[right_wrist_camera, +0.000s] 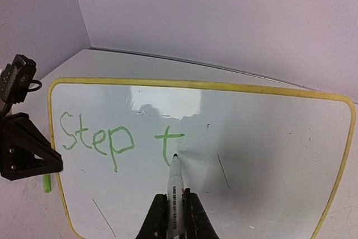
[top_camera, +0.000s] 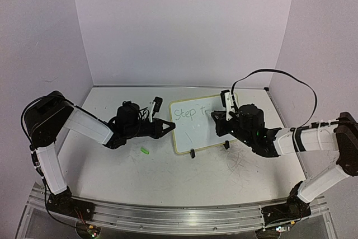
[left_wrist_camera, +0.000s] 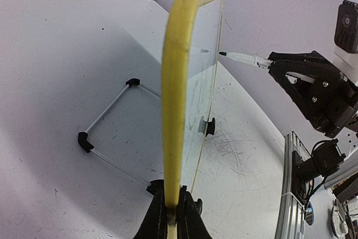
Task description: Write a sentence on the whiteboard
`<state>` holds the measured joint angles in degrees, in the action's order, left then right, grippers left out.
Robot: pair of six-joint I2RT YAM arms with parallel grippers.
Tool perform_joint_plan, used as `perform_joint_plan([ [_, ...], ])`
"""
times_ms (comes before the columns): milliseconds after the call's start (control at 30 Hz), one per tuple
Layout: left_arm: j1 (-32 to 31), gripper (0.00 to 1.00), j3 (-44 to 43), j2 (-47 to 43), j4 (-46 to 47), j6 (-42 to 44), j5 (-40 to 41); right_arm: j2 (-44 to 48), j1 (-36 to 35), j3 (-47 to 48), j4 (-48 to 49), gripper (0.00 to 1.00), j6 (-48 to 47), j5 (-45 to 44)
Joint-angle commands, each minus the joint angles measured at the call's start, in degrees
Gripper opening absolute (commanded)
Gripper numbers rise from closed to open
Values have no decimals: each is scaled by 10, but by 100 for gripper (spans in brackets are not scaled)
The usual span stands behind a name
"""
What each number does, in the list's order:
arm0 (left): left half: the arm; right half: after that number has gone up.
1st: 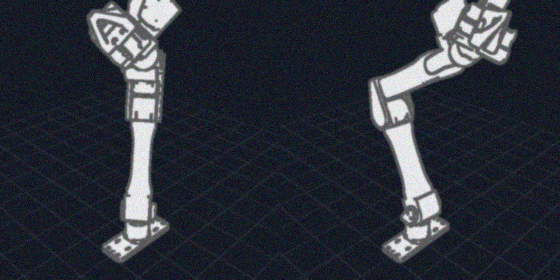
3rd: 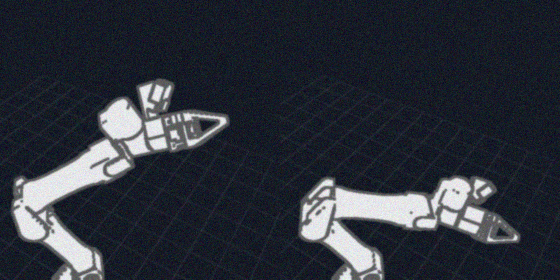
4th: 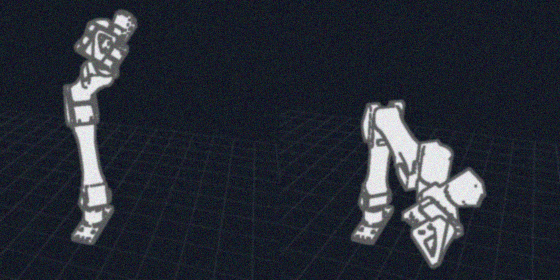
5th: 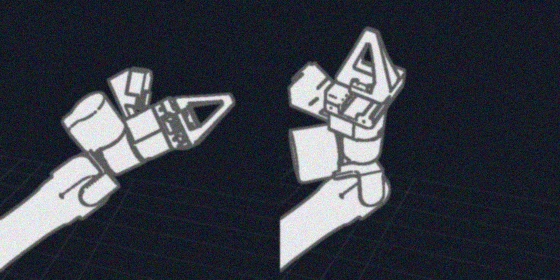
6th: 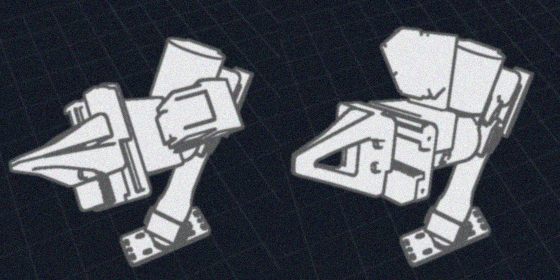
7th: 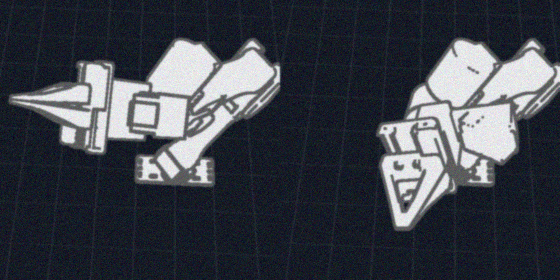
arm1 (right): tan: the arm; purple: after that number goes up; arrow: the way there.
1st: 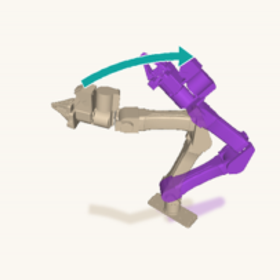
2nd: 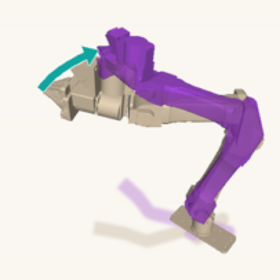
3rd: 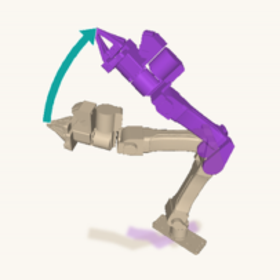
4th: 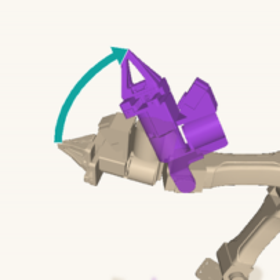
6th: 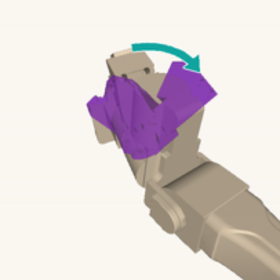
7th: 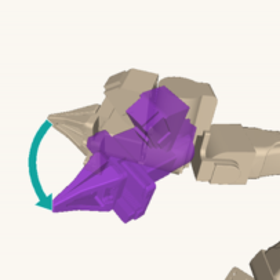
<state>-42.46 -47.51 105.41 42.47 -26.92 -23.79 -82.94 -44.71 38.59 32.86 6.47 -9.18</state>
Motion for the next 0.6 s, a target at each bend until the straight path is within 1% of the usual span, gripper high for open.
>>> perform_joint_plan([
  [0,2,0,-9,-21,-9,8,26,3,1,11,25,0,0,-26],
  [133,2,0,-10,-20,-9,9,26,5,1,10,38,0,0,-35],
  [567,1,0,-9,-23,-9,11,27,-22,1,25,38,0,-1,-41],
])
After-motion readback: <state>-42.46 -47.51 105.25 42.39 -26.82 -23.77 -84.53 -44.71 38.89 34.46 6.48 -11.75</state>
